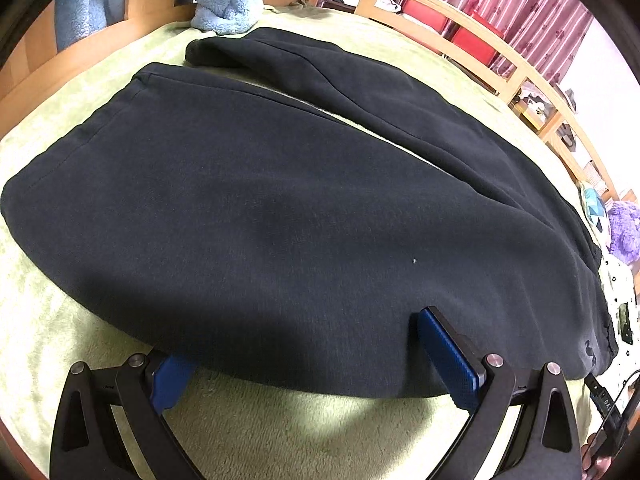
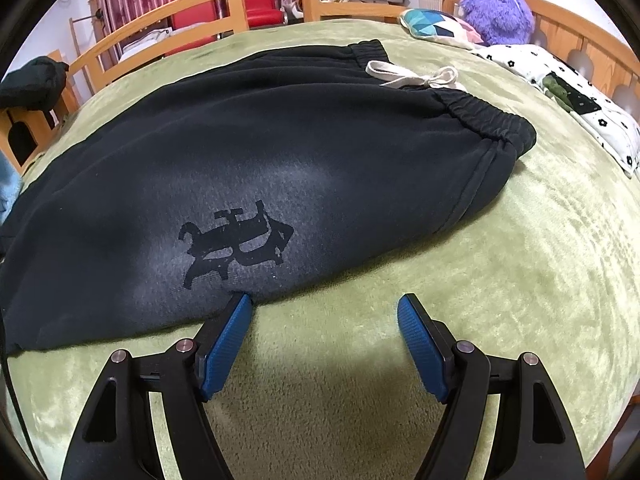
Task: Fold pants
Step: 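Move both tools down toward the black sweatpants legs, then grasp the sweatpants with both tools and fold one leg over the other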
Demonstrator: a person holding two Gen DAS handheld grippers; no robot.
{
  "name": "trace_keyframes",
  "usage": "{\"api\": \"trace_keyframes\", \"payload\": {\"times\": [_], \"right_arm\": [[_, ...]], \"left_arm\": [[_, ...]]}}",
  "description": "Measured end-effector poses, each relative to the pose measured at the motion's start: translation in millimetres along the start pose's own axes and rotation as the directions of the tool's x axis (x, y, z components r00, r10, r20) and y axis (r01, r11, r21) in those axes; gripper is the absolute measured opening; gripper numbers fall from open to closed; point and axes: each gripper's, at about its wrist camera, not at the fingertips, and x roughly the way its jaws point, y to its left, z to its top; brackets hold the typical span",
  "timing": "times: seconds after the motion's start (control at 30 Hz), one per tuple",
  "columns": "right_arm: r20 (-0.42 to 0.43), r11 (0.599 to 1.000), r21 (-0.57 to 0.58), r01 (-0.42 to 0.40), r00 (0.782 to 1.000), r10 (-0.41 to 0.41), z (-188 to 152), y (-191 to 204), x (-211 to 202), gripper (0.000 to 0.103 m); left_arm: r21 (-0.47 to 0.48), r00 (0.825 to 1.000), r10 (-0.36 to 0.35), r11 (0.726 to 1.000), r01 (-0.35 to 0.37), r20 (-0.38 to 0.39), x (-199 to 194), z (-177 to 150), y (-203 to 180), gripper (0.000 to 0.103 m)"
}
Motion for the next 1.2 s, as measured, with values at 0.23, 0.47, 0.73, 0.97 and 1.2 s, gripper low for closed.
{"api": "trace_keyframes", "payload": {"times": [0.23, 0.47, 0.73, 0.97, 1.2], "right_arm": [[0.026, 0.987, 0.114, -0.110, 0.994, 0.108, 12, -30, -13, 0.075], [-0.048, 0.959, 0.230, -0.168, 0.982, 0.183, 24, -36, 17, 0.079], [-0.035, 0.977, 0.188, -0.104, 0.993, 0.112, 30, -17, 28, 0.088], [0.007, 0.981, 0.136, -0.138, 0.990, 0.138, 56, 3, 29, 0.015], [0.150, 0.966, 0.092, -0.240, 0.963, 0.225, 129, 20, -5, 0.013]], "left_arm": [[-0.039, 0.999, -0.039, 0.998, 0.040, 0.026, -14, -4, 17, 0.102], [-0.151, 0.996, -0.083, 0.985, 0.088, 0.039, -22, -9, 45, 0.098], [-0.261, 0.994, -0.087, 0.960, 0.100, 0.063, -21, -5, 81, 0.098], [-0.291, 0.993, -0.082, 0.951, 0.104, 0.085, -1, 36, 83, 0.012], [-0.151, 0.961, -0.158, 0.969, 0.195, 0.228, -35, 126, 38, 0.012]]}}
